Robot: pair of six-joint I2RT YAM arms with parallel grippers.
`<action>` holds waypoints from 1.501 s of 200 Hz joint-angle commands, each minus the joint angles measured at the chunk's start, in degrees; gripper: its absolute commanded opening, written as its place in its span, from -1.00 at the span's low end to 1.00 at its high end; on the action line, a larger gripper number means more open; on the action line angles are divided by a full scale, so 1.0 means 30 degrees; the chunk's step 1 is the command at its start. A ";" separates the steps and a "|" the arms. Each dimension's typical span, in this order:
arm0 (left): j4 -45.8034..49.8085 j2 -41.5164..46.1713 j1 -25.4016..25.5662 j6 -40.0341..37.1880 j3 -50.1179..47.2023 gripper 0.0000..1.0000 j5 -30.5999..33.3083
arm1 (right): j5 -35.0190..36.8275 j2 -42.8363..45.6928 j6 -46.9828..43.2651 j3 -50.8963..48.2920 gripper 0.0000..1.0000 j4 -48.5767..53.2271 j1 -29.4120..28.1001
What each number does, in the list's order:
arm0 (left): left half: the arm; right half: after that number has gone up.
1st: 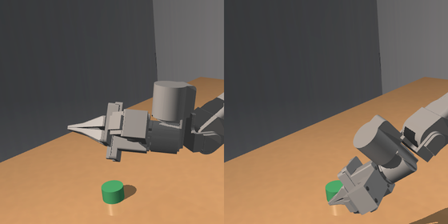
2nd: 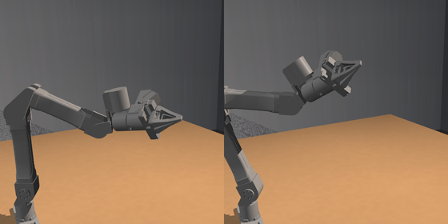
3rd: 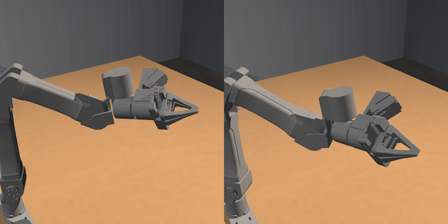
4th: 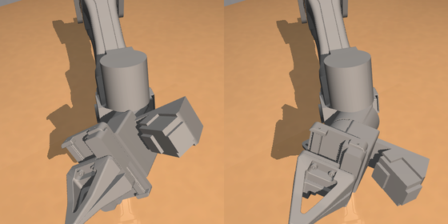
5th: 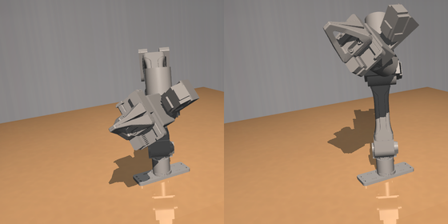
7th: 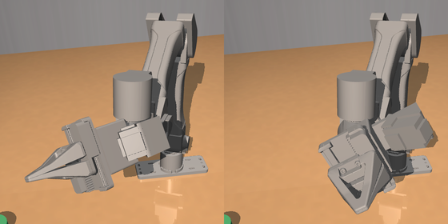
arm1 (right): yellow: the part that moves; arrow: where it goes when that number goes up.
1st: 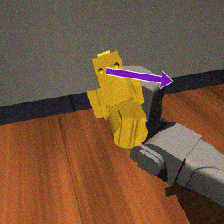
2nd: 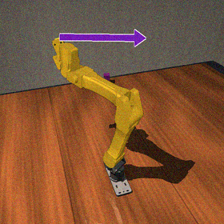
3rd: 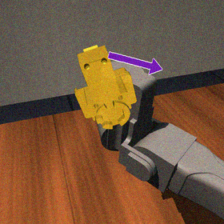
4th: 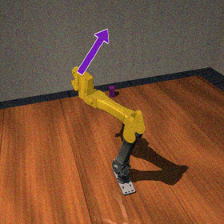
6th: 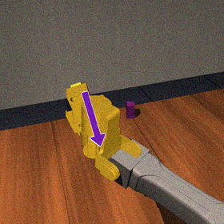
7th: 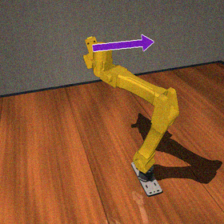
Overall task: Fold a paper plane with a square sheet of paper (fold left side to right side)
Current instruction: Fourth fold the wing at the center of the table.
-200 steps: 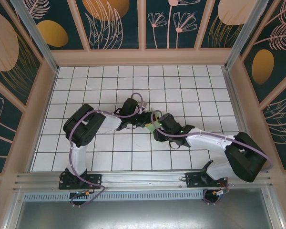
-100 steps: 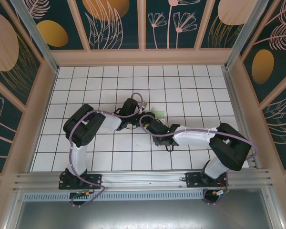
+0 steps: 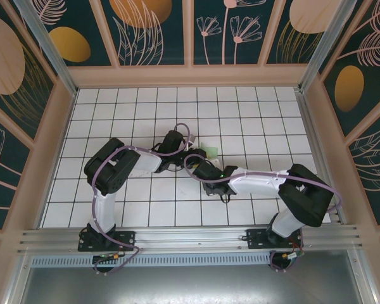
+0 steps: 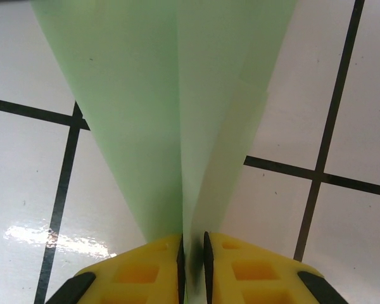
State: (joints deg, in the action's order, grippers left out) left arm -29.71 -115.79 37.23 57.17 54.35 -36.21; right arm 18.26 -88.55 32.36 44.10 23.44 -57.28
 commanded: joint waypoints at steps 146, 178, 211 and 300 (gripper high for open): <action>0.1024 -0.0457 0.0078 -0.0598 0.0100 -0.12 0.0714 | -0.0156 0.0007 0.0434 -0.0041 -0.94 0.0255 -0.0281; 0.1056 -0.0402 0.0072 -0.0623 0.0091 -0.12 0.0745 | -0.0578 0.0168 0.0376 -0.0400 -0.91 -0.0036 -0.0162; 0.1036 -0.0457 0.0083 -0.0623 0.0078 -0.12 0.0785 | -0.0265 0.0860 0.0368 0.0278 -0.59 0.0887 -0.0131; 0.0998 -0.0486 0.0095 -0.0615 0.0092 -0.11 0.0704 | -0.0429 0.0758 0.1104 0.1028 -0.52 0.1650 -0.0626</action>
State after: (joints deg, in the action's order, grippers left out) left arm -29.50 -115.79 37.43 57.01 54.43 -35.68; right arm 17.47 -86.59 33.93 46.24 26.98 -58.37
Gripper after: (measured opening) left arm 0.442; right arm 0.250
